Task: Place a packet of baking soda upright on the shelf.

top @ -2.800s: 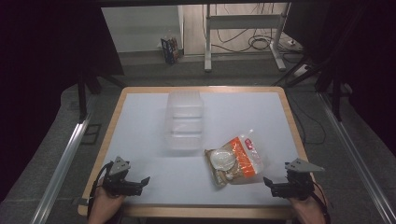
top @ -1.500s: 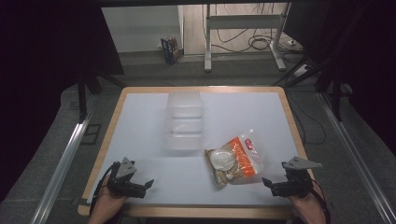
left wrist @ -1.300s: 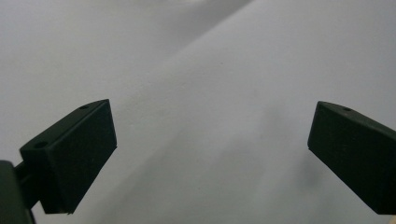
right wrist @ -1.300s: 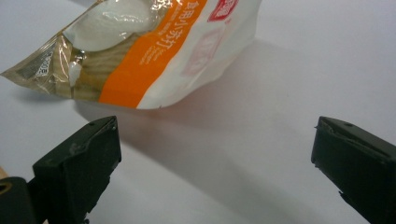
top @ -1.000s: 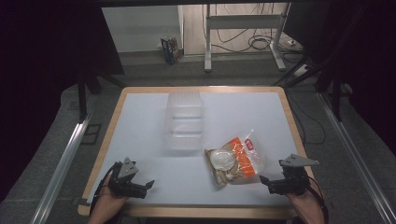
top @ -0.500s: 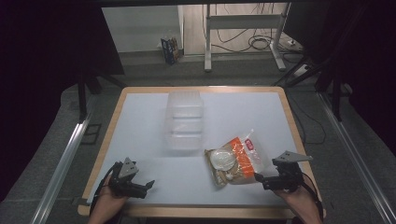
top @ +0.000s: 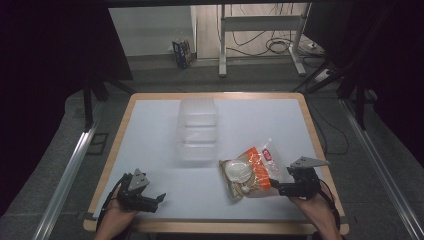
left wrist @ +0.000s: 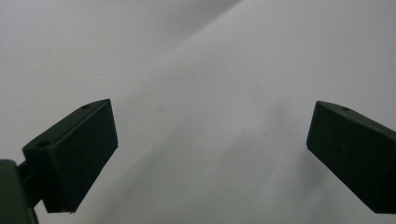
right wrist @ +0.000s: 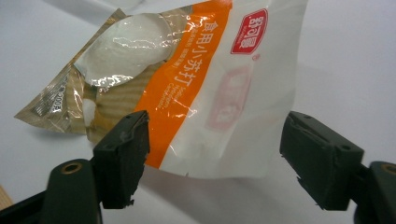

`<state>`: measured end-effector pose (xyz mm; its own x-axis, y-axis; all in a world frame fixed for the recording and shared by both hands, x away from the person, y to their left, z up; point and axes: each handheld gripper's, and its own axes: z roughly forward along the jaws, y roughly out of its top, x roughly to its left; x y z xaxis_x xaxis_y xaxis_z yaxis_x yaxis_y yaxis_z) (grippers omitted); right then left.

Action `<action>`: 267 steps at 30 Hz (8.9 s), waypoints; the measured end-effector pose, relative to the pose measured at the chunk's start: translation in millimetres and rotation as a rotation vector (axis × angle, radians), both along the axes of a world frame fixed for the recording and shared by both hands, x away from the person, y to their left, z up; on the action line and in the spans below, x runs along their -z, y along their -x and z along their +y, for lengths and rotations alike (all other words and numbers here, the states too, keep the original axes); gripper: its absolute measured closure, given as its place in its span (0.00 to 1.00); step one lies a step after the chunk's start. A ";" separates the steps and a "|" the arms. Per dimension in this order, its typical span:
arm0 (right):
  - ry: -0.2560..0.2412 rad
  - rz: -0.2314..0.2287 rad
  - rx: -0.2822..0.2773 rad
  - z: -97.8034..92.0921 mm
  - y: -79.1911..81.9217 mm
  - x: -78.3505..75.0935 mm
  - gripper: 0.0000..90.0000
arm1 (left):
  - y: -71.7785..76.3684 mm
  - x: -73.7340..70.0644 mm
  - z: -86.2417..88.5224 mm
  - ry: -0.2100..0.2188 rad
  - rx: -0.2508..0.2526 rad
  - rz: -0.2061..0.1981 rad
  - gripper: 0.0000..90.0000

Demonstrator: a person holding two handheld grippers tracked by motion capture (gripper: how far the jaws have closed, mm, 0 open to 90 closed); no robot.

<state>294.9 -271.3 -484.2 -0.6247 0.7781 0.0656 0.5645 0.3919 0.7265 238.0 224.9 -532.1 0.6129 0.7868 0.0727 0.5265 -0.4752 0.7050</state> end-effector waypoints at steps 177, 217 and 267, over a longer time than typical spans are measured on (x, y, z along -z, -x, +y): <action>-0.035 -0.064 -0.287 213.8 -202.4 -126.2 0.98 | -0.4 0.4 0.6 0.005 -0.002 -0.006 0.04; -0.046 0.011 -0.312 242.0 -216.0 -63.6 0.98 | -0.3 1.1 -3.8 -0.034 0.010 -0.003 0.05; 0.055 -0.134 -0.342 240.7 -198.7 -79.2 0.08 | -0.8 1.2 -2.8 -0.029 0.007 0.001 0.04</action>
